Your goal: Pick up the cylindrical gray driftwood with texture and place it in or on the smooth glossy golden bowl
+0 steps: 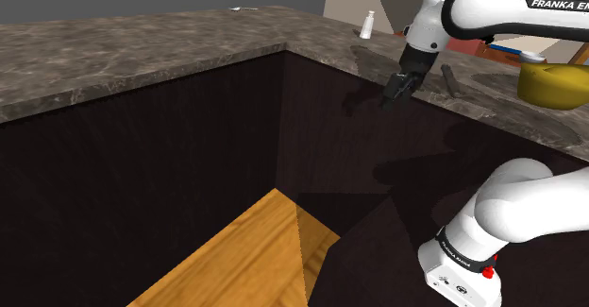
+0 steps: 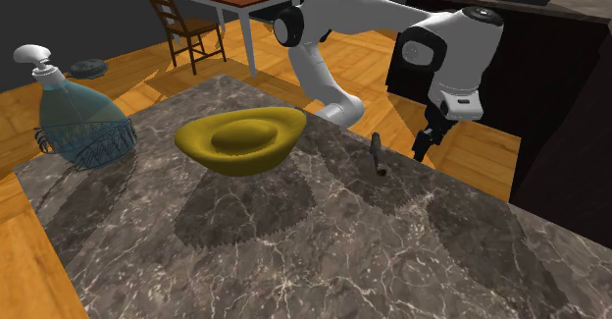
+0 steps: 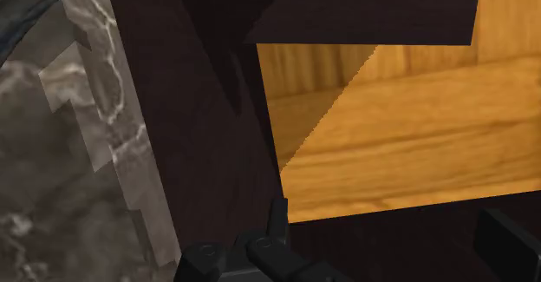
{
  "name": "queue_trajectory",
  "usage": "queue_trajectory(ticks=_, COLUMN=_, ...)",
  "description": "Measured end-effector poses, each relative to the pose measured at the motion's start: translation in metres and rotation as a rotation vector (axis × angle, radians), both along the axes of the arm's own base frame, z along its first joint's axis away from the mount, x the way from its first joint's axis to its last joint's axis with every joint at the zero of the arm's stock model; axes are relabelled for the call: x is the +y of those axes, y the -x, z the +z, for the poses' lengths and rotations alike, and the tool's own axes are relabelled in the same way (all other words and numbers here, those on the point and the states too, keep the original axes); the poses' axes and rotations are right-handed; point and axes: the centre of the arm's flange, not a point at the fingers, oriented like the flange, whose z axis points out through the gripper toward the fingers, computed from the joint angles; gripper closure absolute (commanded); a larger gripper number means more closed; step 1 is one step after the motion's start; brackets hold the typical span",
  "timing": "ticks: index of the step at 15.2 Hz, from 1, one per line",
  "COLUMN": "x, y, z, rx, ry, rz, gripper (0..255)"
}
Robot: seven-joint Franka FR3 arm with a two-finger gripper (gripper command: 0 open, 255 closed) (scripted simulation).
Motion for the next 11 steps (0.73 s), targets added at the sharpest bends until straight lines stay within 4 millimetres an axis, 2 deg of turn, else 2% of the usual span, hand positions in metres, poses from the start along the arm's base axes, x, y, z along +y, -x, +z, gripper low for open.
queue_trajectory(ticks=2, x=-0.006, y=0.001, z=0.002, rx=-0.004, ry=-0.003, rz=-0.019, gripper=0)
queue_trajectory(ticks=6, x=-0.045, y=0.011, z=0.027, rx=-0.032, ry=-0.031, rz=-0.158, gripper=0)
queue_trajectory(ticks=9, x=-0.071, y=0.019, z=0.043, rx=-0.043, ry=-0.153, rz=-0.272, gripper=0)
queue_trajectory(ticks=10, x=-0.077, y=0.026, z=0.050, rx=-0.061, ry=-0.164, rz=-0.313, gripper=0)
queue_trajectory(ticks=11, x=-0.092, y=0.035, z=0.054, rx=-0.072, ry=-0.122, rz=-0.355, gripper=0)
